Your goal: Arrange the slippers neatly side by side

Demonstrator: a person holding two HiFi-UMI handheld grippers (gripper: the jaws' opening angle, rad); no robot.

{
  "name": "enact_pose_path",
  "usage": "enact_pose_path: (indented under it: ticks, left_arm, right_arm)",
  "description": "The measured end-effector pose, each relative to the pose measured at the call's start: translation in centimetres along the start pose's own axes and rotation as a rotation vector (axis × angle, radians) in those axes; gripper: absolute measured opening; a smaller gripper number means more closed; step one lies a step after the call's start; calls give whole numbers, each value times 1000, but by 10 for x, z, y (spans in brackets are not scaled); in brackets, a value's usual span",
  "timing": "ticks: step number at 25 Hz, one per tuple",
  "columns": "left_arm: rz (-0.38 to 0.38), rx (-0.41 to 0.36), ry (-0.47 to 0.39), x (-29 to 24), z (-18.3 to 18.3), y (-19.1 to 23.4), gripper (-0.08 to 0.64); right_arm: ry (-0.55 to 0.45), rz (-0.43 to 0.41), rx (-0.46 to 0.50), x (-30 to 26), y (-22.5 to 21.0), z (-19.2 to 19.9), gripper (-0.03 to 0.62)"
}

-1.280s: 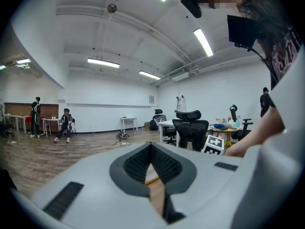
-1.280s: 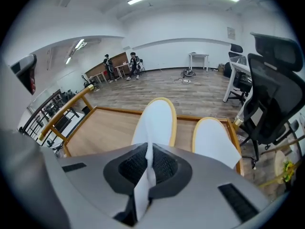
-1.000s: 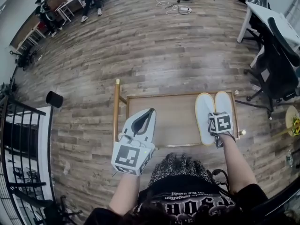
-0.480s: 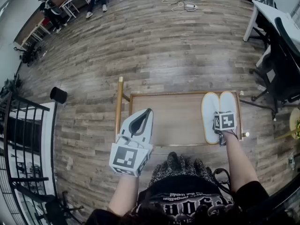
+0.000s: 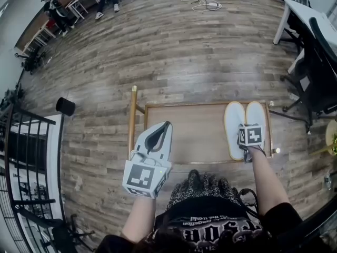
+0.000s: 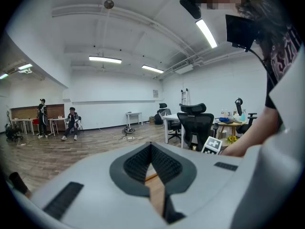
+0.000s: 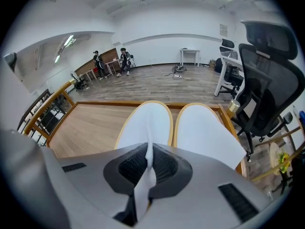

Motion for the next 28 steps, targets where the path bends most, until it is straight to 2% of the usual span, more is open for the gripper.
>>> enact_pose_path:
  ticks: [7,11,13,16,22,28]
  left_arm:
    - [-7,10,4,-1,1,0,-9]
    - [-2,9,5,-3,0,-1,-9]
    - [3,8,4,-4,-1,-2,-9]
    - [14,6,-2,-5,-3,-5,-9]
    - [31,25,-12,-11,-4,-15,-9]
    - [48,50,-4,-15,0,-28,-9]
  right_arm:
    - [8,14,24,-1,1,0,15]
    - [-4,-11,25,0,3,-2,21]
    - [-17,-23,17,3,5,-4,83]
    - [-41,-37,18,10,9,-8,100]
    - [-175,-24,47,50,8,-32,100]
    - [-345,-58,115,113,30,-57,98]
Point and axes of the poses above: the fingertips, and each gripper's own axes: x backward along the fingers, y to its left, z out of its underside, the point moved 6 cm from there along x, backward along the fingers, and after that the axes turned 13 degrees about -z, right-handed, at the moved point
